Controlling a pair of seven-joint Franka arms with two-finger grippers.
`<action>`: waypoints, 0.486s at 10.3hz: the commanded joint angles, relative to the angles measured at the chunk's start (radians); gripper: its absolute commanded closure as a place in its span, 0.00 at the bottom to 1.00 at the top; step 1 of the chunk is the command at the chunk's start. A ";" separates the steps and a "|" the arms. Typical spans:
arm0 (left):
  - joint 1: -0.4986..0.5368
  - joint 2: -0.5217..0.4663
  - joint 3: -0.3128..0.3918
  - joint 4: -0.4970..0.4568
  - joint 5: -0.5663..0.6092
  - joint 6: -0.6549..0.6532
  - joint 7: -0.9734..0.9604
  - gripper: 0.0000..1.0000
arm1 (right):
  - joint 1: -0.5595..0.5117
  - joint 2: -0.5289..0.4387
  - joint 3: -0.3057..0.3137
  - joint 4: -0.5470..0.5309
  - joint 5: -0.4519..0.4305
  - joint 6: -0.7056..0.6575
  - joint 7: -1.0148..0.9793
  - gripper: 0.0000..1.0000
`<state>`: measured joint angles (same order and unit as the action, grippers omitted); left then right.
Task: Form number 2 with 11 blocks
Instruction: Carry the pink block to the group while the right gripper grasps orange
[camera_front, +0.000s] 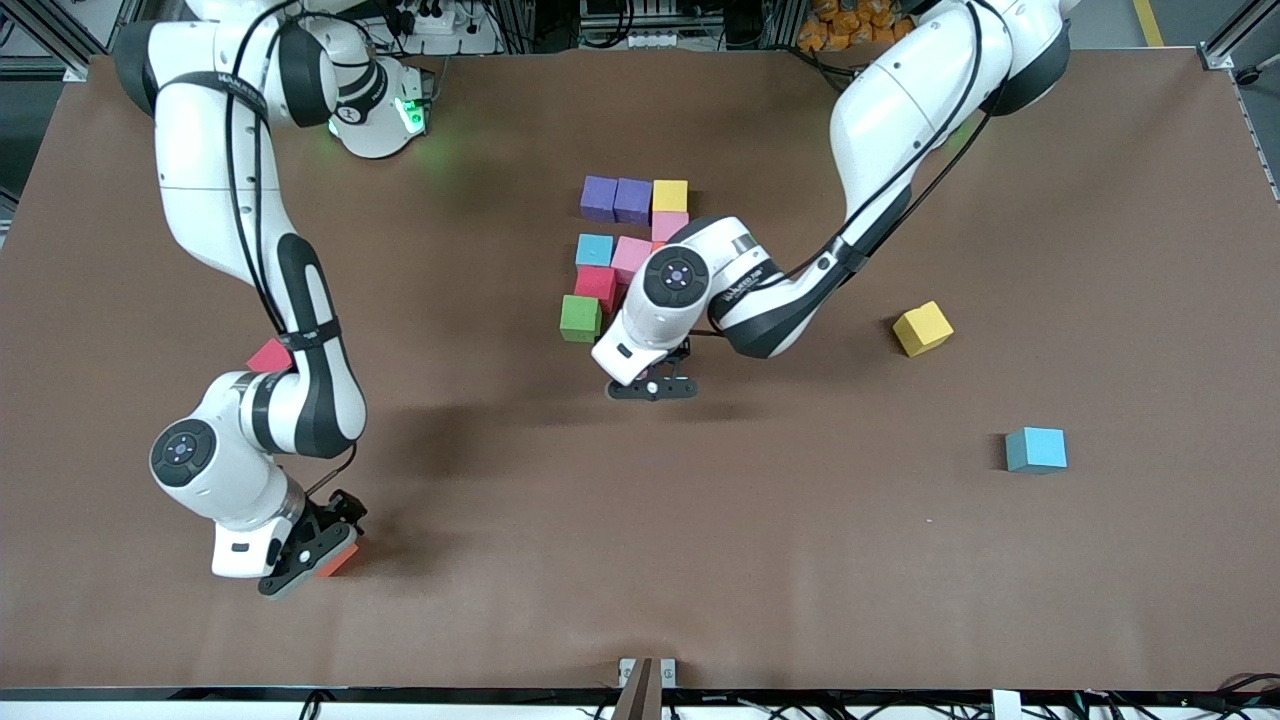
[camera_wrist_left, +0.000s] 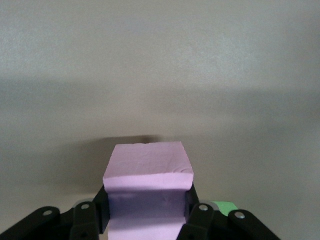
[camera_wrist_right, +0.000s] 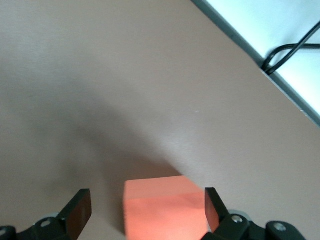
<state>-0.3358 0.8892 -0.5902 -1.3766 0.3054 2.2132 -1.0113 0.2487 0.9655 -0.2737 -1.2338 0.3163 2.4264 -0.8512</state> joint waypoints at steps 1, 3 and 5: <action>-0.002 -0.015 0.009 0.001 -0.060 -0.001 -0.222 1.00 | -0.046 0.044 0.031 0.076 0.010 -0.001 -0.040 0.00; 0.014 -0.024 0.009 -0.013 -0.052 -0.003 -0.416 1.00 | -0.123 0.050 0.112 0.076 0.010 0.000 -0.063 0.00; 0.020 -0.029 0.010 -0.036 -0.052 -0.007 -0.575 1.00 | -0.181 0.068 0.181 0.074 0.012 0.016 -0.066 0.00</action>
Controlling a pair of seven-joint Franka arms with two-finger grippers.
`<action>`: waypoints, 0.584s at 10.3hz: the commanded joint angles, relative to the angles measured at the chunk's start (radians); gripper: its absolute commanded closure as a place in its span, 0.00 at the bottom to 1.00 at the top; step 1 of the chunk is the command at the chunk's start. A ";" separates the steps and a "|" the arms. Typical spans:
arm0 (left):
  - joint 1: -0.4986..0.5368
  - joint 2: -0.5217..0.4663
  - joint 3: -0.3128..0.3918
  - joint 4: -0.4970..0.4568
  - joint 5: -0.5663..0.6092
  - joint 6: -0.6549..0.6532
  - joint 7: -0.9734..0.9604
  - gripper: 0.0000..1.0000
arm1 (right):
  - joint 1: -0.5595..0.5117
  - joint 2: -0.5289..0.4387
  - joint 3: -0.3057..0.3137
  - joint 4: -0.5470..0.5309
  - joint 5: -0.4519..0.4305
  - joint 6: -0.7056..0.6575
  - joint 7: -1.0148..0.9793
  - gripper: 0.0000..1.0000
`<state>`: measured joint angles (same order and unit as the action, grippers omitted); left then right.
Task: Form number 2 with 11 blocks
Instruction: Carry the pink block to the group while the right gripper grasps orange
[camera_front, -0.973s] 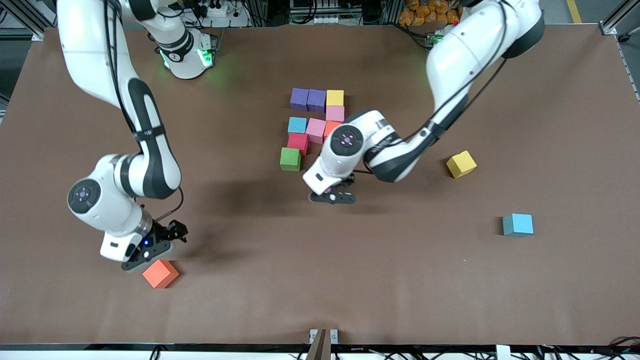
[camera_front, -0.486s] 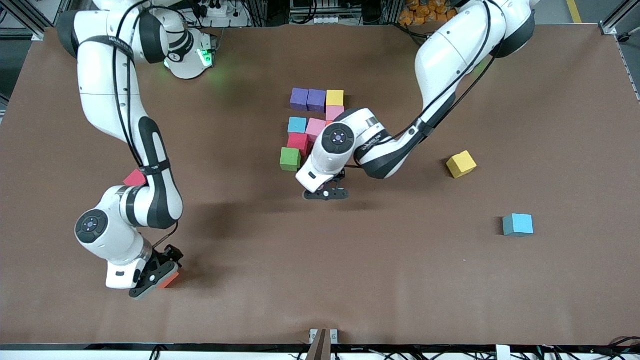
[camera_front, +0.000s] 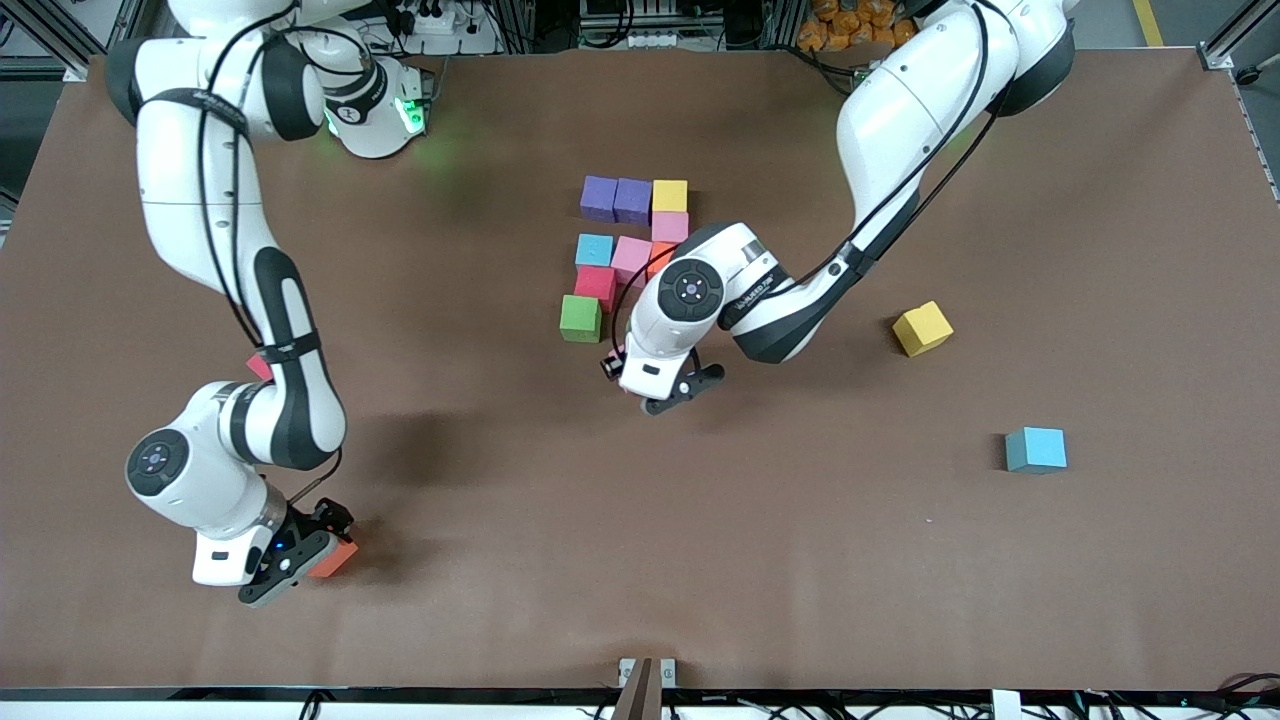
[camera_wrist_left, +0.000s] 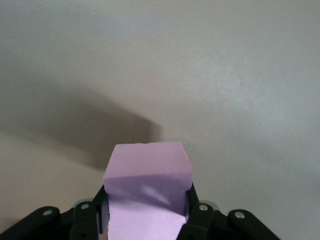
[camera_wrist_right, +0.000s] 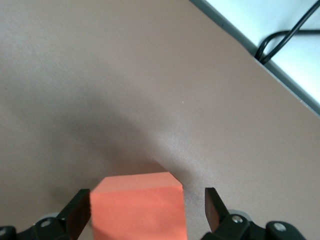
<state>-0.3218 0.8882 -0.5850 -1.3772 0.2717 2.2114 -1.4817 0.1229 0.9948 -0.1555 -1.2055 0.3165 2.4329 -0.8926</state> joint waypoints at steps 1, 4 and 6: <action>0.004 -0.028 0.005 -0.037 -0.017 -0.004 -0.202 1.00 | -0.061 0.039 0.073 0.046 0.012 0.008 -0.017 0.00; -0.005 -0.028 0.005 -0.068 -0.017 0.001 -0.360 1.00 | -0.051 0.036 0.074 0.047 0.012 -0.003 0.065 0.36; -0.011 -0.025 0.005 -0.069 -0.017 0.031 -0.495 1.00 | -0.042 0.028 0.074 0.046 0.012 -0.006 0.080 0.67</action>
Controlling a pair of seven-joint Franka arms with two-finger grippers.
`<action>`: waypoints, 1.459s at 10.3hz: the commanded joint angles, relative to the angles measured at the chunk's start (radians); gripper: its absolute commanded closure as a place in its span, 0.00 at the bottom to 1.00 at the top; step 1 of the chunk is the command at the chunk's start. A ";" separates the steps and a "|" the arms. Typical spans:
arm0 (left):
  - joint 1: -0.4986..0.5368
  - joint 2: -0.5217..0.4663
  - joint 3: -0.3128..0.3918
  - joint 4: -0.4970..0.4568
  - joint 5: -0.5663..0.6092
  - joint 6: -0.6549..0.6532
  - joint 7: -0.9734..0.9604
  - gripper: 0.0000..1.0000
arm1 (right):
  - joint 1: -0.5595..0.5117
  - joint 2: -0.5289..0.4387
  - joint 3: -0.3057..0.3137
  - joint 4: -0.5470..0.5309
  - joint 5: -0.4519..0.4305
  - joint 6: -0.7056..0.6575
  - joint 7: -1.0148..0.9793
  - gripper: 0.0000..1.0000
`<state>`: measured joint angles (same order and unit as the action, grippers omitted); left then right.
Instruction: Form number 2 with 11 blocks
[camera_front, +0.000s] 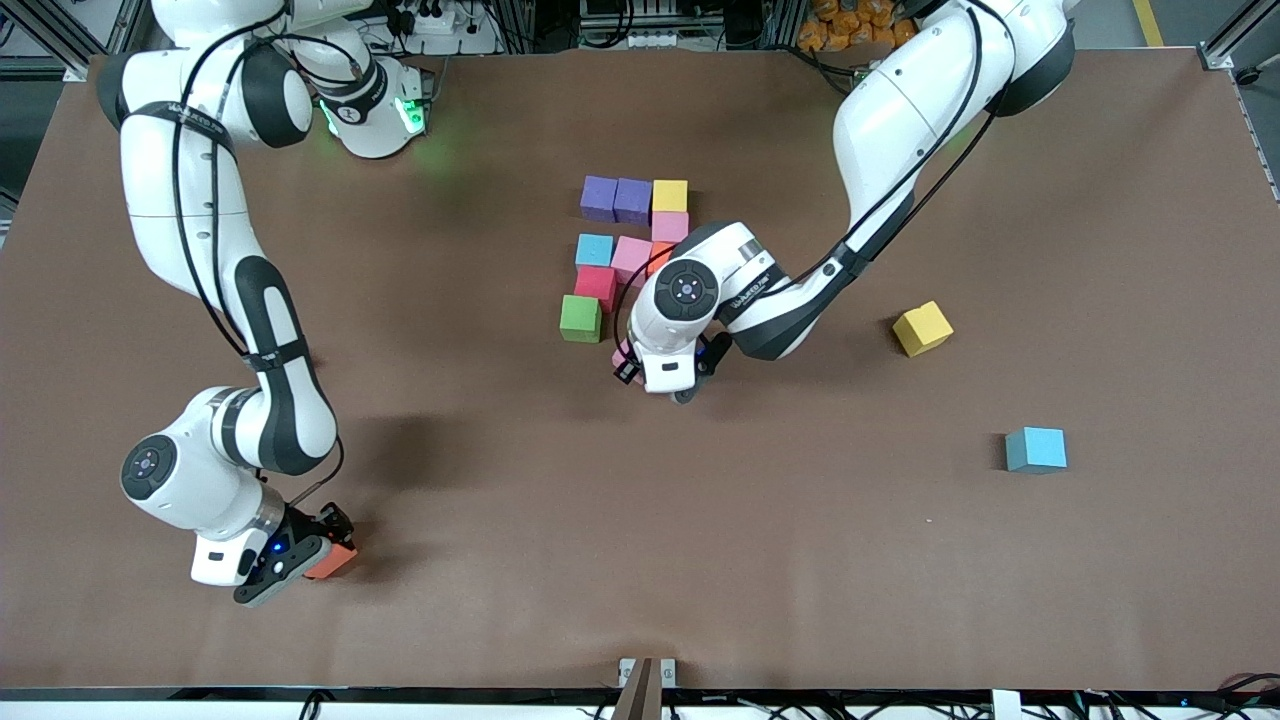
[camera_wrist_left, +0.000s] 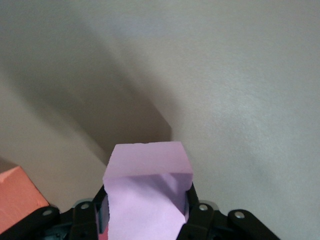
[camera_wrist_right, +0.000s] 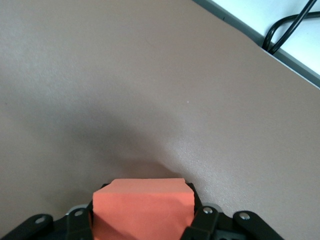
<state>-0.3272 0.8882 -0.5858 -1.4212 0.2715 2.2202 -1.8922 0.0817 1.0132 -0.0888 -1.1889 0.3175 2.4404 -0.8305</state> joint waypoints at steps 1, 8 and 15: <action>-0.016 -0.025 0.006 -0.025 -0.017 0.024 -0.132 1.00 | 0.006 0.005 0.008 0.031 0.011 -0.015 0.019 0.69; -0.065 -0.021 0.006 -0.039 -0.017 0.036 -0.477 1.00 | 0.093 -0.088 0.008 0.031 0.006 -0.341 0.065 0.70; -0.064 -0.028 0.008 -0.088 0.098 0.045 -0.614 1.00 | 0.153 -0.189 0.030 -0.018 0.008 -0.580 0.053 0.67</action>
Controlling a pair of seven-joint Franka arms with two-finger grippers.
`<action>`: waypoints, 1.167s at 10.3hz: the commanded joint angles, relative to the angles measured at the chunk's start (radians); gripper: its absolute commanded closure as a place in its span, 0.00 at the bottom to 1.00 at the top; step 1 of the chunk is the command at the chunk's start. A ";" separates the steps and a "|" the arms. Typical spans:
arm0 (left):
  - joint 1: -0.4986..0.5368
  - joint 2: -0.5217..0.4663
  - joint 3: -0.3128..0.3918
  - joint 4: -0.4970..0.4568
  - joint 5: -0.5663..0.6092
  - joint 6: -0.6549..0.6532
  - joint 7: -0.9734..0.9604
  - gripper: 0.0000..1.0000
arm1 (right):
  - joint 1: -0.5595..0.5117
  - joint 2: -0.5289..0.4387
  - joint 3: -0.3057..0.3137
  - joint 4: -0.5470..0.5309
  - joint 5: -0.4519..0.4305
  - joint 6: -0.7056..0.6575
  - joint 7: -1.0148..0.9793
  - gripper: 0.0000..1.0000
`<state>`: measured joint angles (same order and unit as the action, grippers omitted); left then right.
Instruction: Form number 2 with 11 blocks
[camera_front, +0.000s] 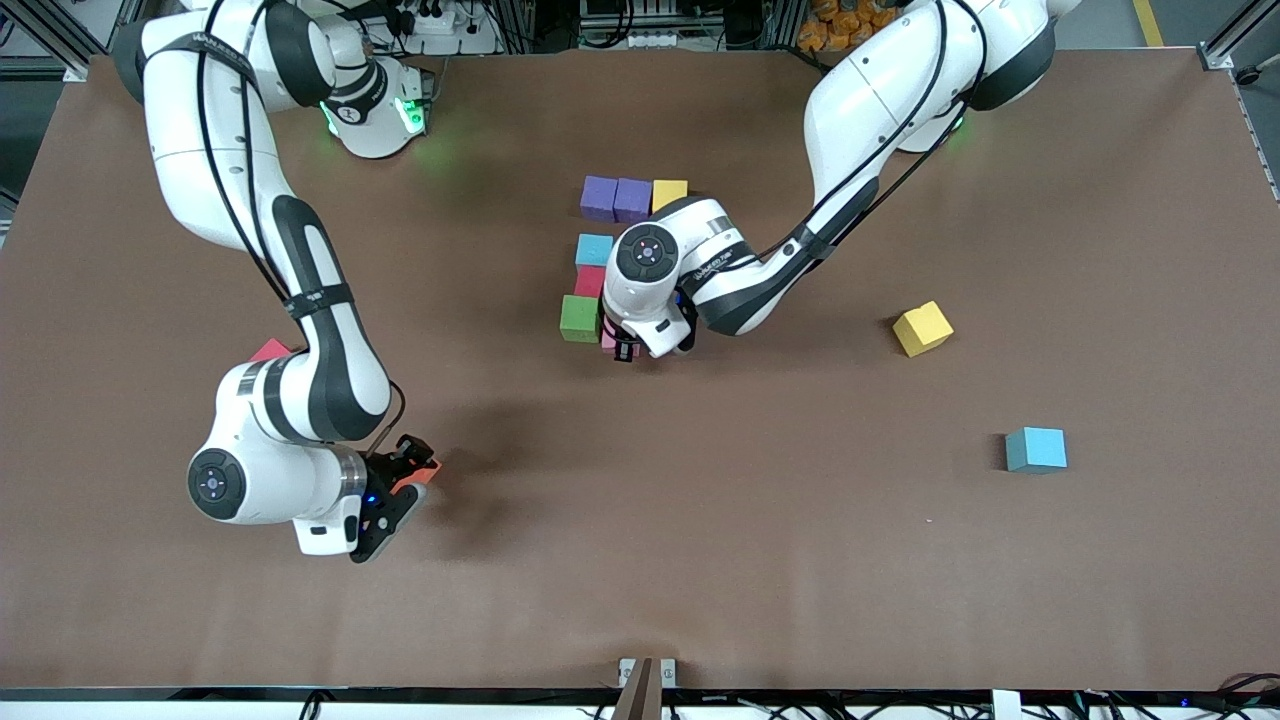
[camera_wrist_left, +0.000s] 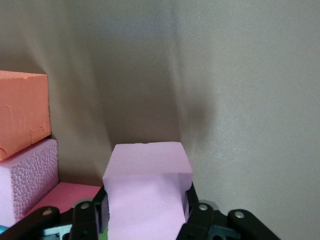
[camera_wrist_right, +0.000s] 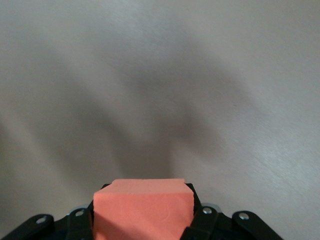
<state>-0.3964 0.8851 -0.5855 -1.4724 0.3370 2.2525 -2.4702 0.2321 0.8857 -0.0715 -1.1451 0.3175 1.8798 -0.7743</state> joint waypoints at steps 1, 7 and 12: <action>0.005 -0.025 0.007 -0.039 0.033 0.013 -0.044 1.00 | 0.003 -0.083 0.013 -0.085 0.008 -0.043 -0.003 0.67; 0.004 -0.043 0.006 -0.074 0.034 0.013 -0.062 1.00 | 0.036 -0.298 0.007 -0.411 -0.003 0.063 0.003 0.70; 0.001 -0.046 0.003 -0.077 0.034 0.013 -0.061 1.00 | 0.145 -0.441 0.002 -0.649 -0.011 0.208 0.003 0.68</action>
<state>-0.3964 0.8638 -0.5855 -1.5077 0.3443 2.2551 -2.4961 0.3355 0.5388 -0.0628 -1.6611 0.3145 2.0255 -0.7746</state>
